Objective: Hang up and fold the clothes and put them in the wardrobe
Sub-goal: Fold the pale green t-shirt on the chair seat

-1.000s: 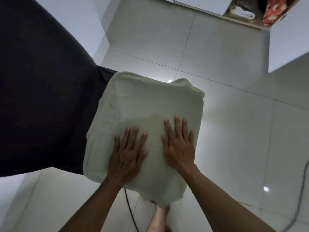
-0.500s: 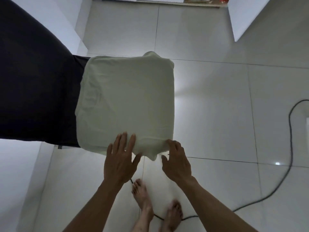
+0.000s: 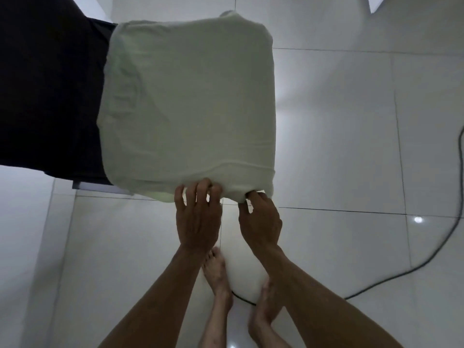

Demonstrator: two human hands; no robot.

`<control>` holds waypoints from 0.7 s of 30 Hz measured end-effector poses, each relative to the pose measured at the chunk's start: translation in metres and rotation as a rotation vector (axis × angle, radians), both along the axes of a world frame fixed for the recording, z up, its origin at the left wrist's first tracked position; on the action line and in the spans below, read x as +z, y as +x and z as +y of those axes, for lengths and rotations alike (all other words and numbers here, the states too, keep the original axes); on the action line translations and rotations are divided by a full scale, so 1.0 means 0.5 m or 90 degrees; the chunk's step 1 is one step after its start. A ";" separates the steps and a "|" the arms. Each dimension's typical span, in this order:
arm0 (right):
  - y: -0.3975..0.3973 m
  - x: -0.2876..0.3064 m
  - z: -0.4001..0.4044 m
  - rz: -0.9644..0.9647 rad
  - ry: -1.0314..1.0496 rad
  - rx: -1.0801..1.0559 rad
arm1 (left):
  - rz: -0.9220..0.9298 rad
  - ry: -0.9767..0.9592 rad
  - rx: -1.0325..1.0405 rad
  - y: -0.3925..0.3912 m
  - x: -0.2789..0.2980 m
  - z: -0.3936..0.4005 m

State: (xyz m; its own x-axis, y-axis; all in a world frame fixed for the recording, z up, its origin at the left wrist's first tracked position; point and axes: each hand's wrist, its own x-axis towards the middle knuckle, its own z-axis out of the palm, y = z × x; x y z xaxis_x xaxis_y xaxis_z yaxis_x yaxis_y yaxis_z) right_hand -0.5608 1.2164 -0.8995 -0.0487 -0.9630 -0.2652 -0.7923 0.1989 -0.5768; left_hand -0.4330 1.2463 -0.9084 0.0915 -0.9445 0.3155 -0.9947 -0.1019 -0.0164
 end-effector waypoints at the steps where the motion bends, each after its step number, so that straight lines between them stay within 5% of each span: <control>1: -0.004 0.000 0.006 0.004 -0.031 0.004 | 0.002 -0.004 -0.001 -0.003 0.001 0.005; 7: -0.044 0.046 0.028 -0.033 -0.179 0.081 | 0.020 0.007 0.004 -0.037 0.033 0.001; 14: -0.047 0.041 0.030 -0.052 -0.080 0.086 | -0.012 -0.017 0.018 -0.041 0.049 -0.021; 21: -0.009 0.019 0.006 -0.033 -0.157 0.055 | 0.075 -0.031 -0.035 -0.046 0.050 0.012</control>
